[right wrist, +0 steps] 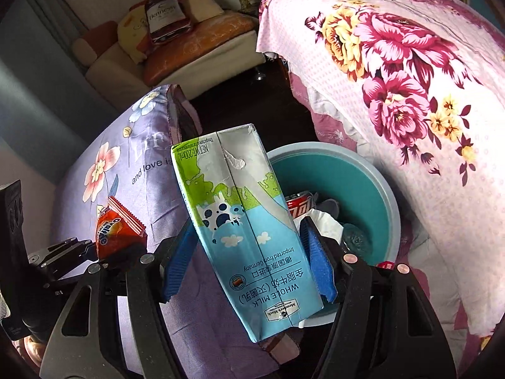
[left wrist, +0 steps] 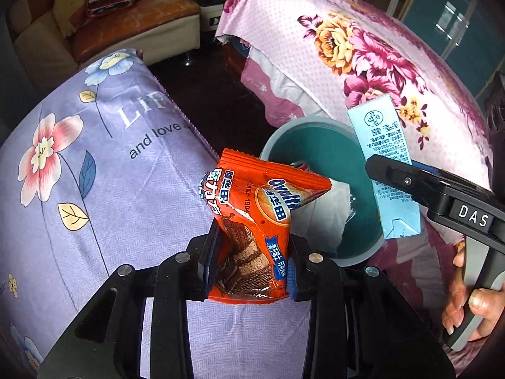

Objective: Collect trash
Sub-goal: 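Open left tool to drop the snack bag while right releases the milk carton inside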

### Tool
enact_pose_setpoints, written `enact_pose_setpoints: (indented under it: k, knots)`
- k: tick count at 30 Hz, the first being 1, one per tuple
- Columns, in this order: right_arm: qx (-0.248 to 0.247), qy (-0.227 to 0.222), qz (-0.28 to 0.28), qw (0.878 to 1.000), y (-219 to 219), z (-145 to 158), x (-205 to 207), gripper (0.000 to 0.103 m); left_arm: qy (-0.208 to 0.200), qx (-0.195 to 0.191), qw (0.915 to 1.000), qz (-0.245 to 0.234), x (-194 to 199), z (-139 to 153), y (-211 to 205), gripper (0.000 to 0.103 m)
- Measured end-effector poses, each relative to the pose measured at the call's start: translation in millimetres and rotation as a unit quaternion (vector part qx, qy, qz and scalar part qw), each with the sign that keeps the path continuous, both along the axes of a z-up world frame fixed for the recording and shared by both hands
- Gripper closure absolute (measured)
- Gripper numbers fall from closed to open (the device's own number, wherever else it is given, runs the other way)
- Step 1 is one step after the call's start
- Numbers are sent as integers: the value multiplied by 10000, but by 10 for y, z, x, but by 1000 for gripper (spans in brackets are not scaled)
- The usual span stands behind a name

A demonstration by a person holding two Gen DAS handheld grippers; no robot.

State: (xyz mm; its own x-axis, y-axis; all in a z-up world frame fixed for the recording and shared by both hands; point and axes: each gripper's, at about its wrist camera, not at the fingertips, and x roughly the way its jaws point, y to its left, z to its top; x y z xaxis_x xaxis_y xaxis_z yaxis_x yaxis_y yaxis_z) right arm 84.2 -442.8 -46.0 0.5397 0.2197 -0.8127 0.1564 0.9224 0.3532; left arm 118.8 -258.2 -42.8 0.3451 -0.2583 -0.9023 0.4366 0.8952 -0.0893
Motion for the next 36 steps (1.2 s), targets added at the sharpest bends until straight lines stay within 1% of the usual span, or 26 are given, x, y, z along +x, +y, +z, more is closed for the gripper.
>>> enact_pose_setpoints:
  k: [4,10,12,14,15,17,18,20,22,26,36]
  knots:
    - [49,43,-185,9998,-209,-66,-51,40,26,62,9998,-185,2,-47,-240,68]
    - [62,82,-304,9995,-368,-123,-89,40,78,116,9993,-334,16,-128,-462,66]
    - [62,99,-315,9994,-391,-142,-93,40,82,126,9993,-330,22,-139,-497,60]
    - [67,109,-337,9994,-408,-156,-95,40,65,115,9994,-317,26,-138,-502,49]
    - [68,119,-341,9993,-416,-167,-92,40,42,128,9994,-304,27,-136,-502,44]
    - [82,141,-348,9993,-427,-188,-83,40,6,163,9995,-254,35,-139,-485,29]
    - [88,151,-352,9992,-432,-196,-80,40,-14,169,9996,-225,38,-139,-473,27]
    - [82,169,-353,9992,-429,-213,-71,40,-24,188,9997,-164,54,-142,-450,19]
    - [83,207,-350,9991,-424,-236,-60,40,-1,194,9998,-108,69,-148,-421,15]
    - [53,286,-342,9990,-402,-271,-37,40,57,136,9999,-62,74,-153,-380,13]
    - [-63,423,-255,9988,-286,-286,-12,38,94,79,9999,61,39,-159,-264,11]
